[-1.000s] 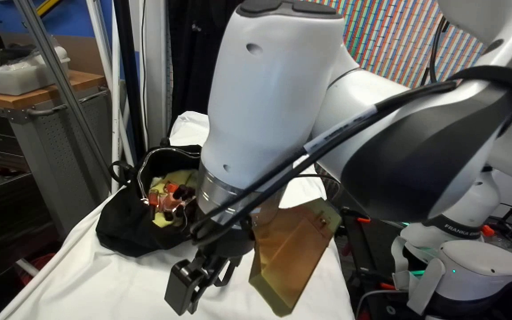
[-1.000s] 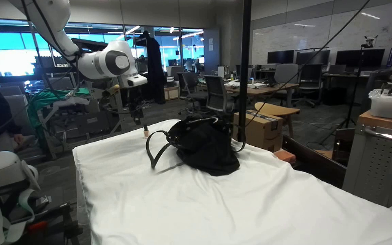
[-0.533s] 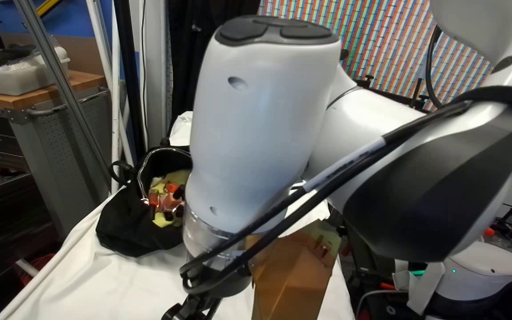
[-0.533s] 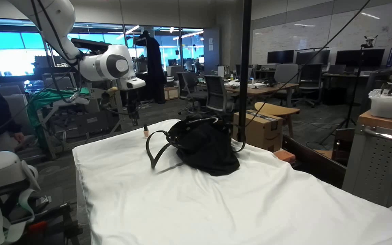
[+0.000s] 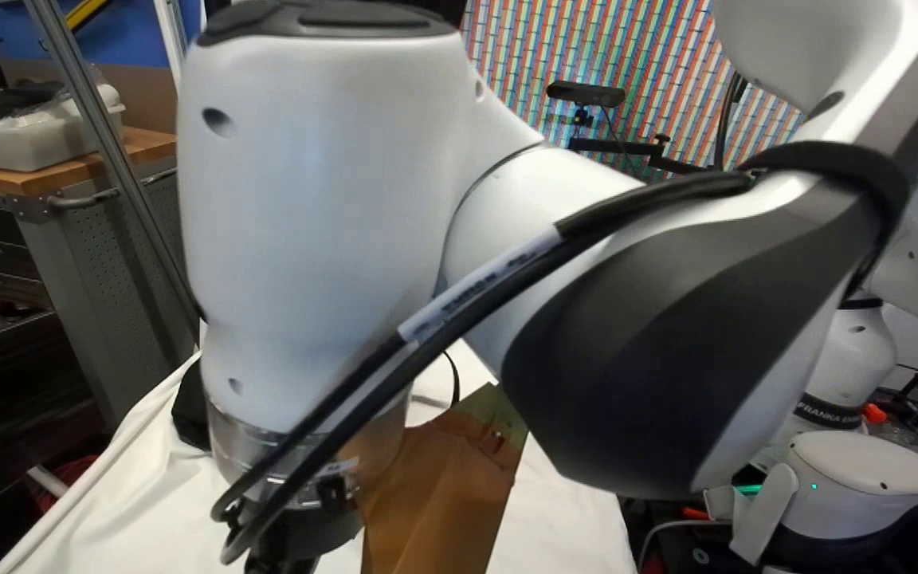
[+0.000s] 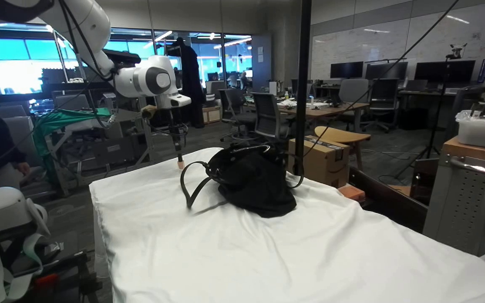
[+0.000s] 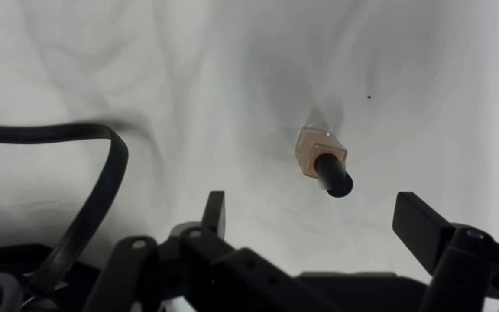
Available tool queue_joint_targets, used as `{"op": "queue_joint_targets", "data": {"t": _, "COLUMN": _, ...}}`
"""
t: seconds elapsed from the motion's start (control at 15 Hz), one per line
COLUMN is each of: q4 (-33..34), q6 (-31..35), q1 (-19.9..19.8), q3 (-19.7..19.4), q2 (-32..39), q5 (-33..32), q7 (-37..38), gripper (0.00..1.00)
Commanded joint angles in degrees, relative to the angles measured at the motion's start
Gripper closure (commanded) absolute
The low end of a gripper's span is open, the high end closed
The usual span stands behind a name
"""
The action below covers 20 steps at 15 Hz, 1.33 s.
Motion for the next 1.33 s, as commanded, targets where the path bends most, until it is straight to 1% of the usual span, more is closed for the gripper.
{"op": "queue_joint_targets", "data": {"t": 0.0, "q4": 7.73, "q6": -2.51, "q1": 0.12, "q3": 0.37, "q2": 4.57, "q5": 2.24, "q7": -6.45, "gripper": 0.0}}
{"op": "queue_joint_targets", "data": {"t": 0.4, "q4": 15.18, "q6": -4.16, "q1": 0.87, "q3": -0.29, "q2": 10.87, "q5": 3.77, "q7": -12.3, "gripper": 0.0}}
{"op": "queue_joint_targets", "data": {"t": 0.73, "q4": 19.05, "q6": -6.44, "q1": 0.73, "q3": -0.92, "q2": 14.47, "q5": 5.96, "q7": -15.02, "gripper": 0.0}}
{"op": "queue_joint_targets", "data": {"t": 1.0, "q4": 20.44, "q6": -8.0, "q1": 0.9, "q3": -1.59, "q2": 16.07, "q5": 6.84, "q7": -15.11, "gripper": 0.0}}
{"op": "queue_joint_targets", "data": {"t": 1.27, "q4": 19.82, "q6": -7.59, "q1": 1.71, "q3": -2.22, "q2": 16.53, "q5": 6.46, "q7": -13.59, "gripper": 0.0}}
